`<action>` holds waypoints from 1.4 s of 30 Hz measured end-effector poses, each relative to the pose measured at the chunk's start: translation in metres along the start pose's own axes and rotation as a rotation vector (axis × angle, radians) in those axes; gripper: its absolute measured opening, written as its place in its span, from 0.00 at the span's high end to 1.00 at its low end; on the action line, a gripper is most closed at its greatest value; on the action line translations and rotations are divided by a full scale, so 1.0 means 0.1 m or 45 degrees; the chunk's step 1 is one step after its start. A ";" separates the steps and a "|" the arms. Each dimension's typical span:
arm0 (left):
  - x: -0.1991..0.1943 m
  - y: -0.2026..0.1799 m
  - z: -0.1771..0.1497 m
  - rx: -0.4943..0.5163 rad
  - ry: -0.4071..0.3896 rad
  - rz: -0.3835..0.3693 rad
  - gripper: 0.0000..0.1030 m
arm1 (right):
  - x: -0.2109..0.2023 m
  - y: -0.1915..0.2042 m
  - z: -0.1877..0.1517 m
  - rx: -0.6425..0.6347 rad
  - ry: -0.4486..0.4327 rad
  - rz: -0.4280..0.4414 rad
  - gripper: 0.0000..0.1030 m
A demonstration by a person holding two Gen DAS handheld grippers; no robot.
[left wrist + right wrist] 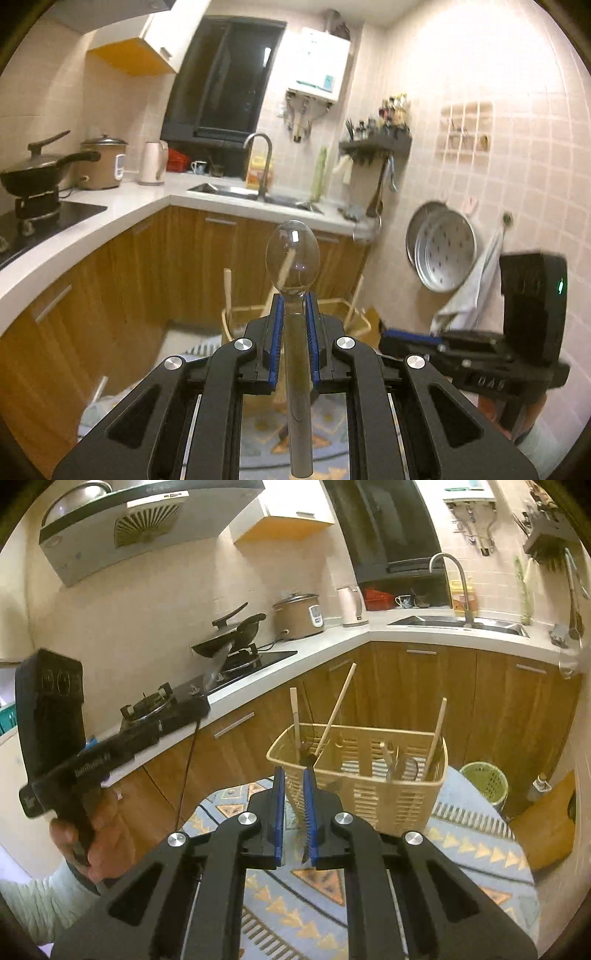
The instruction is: Organize utensils
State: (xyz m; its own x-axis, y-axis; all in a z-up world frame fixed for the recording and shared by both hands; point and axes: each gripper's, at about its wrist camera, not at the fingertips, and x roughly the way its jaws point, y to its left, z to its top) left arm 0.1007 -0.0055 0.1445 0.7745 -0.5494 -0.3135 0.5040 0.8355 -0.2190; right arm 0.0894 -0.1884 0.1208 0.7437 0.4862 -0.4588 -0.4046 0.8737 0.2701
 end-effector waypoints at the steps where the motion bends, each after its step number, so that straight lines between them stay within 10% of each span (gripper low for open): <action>1: 0.01 0.02 0.00 -0.015 0.005 -0.003 0.90 | 0.06 -0.02 -0.03 -0.005 0.038 0.000 0.92; 4: 0.04 0.11 -0.08 -0.022 0.033 0.000 0.90 | 0.29 -0.15 -0.22 0.038 0.177 -0.038 0.88; 9: 0.04 0.21 -0.25 -0.019 0.079 -0.018 0.90 | 0.39 -0.52 -0.56 0.206 0.366 -0.131 0.41; 15: 0.09 0.22 -0.43 -0.003 0.140 -0.050 0.90 | 0.51 -0.75 -0.83 0.328 0.675 -0.376 0.42; 19: 0.10 0.25 -0.51 -0.018 0.163 -0.062 0.90 | 0.64 -0.68 -1.08 0.429 0.811 -0.310 0.47; 35: 0.01 0.28 -0.65 -0.009 0.211 -0.059 0.90 | 1.16 -0.46 -1.06 0.389 0.841 -0.295 0.57; 42: 0.02 0.26 -0.67 0.000 0.228 -0.059 0.90 | 0.90 -0.46 -1.27 0.364 1.039 -0.276 0.57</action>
State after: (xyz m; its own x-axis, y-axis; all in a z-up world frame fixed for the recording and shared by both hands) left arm 0.0898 0.0141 0.0762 0.6699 -0.5807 -0.4626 0.5376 0.8091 -0.2373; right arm 0.1072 -0.1832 -0.0407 0.1334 0.2656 -0.9548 -0.0698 0.9635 0.2583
